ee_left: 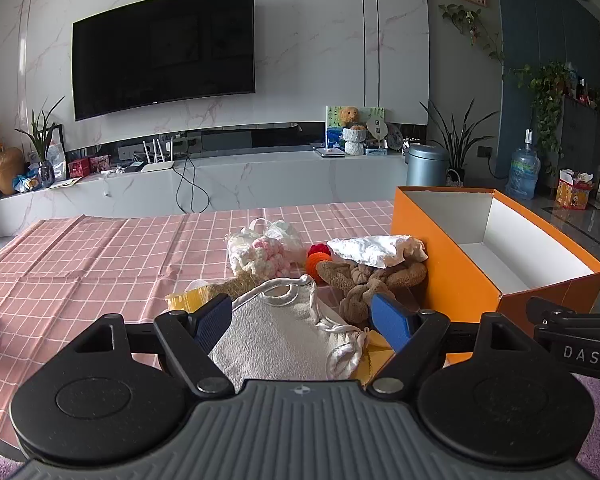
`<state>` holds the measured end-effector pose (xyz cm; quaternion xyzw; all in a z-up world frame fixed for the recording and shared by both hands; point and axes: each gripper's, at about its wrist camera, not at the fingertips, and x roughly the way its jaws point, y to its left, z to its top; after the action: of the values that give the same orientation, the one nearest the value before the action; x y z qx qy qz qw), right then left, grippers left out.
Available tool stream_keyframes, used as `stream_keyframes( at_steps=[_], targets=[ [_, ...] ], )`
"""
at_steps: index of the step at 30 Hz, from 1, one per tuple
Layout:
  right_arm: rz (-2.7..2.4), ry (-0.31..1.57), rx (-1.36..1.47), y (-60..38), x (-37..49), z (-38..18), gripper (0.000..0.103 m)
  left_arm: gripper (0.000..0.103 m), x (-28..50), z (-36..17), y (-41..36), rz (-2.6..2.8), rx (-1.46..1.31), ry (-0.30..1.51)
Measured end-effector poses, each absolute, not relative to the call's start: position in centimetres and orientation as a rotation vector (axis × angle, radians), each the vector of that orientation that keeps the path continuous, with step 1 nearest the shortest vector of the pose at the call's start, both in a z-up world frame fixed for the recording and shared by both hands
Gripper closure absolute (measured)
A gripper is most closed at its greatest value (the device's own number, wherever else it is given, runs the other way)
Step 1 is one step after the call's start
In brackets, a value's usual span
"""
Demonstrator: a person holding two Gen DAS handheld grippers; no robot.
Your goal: Organize soft objects
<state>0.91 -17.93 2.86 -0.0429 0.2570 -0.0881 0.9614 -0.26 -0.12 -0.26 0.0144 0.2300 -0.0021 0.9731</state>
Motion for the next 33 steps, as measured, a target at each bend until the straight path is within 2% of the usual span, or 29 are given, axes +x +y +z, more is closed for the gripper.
stream_keyframes(
  at_steps=[33],
  targets=[
    [-0.155, 0.507, -0.085, -17.83, 0.36, 3.26, 0.002, 0.010, -0.16, -0.47, -0.07, -0.005, 0.024, 0.471]
  ],
)
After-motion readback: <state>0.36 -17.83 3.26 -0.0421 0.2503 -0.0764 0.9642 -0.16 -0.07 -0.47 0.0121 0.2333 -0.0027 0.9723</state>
